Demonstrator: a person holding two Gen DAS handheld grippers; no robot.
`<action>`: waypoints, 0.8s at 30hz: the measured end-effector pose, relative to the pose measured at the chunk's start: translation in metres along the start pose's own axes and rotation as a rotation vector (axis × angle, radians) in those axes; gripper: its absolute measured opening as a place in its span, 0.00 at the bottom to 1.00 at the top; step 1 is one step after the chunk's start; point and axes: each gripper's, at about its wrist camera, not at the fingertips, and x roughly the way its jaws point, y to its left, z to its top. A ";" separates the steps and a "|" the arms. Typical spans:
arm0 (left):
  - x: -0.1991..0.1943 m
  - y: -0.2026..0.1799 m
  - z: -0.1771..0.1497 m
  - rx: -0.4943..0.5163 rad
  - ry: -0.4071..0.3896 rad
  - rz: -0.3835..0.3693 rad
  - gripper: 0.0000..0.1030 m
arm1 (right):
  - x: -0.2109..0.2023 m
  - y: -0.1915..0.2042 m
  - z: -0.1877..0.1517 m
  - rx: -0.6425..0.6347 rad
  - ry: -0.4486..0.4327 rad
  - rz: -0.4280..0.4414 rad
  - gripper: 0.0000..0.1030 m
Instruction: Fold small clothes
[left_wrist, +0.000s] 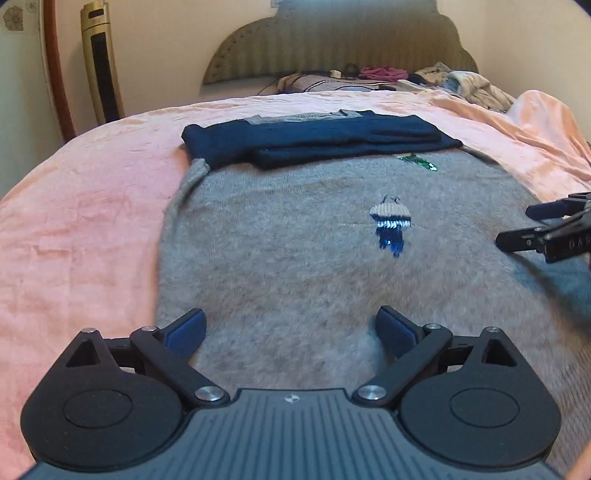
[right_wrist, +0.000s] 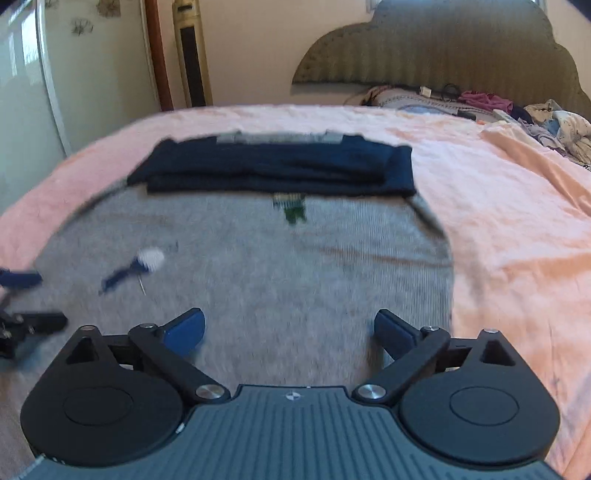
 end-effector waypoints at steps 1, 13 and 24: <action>-0.004 0.006 -0.002 0.005 0.011 0.005 0.97 | -0.005 -0.009 -0.005 0.033 -0.008 0.020 1.00; -0.090 0.087 -0.071 -0.557 0.007 -0.268 0.97 | -0.090 -0.098 -0.053 0.553 0.077 0.191 1.00; -0.062 0.099 -0.089 -0.869 0.150 -0.830 0.93 | -0.092 -0.093 -0.078 0.690 0.246 0.618 0.85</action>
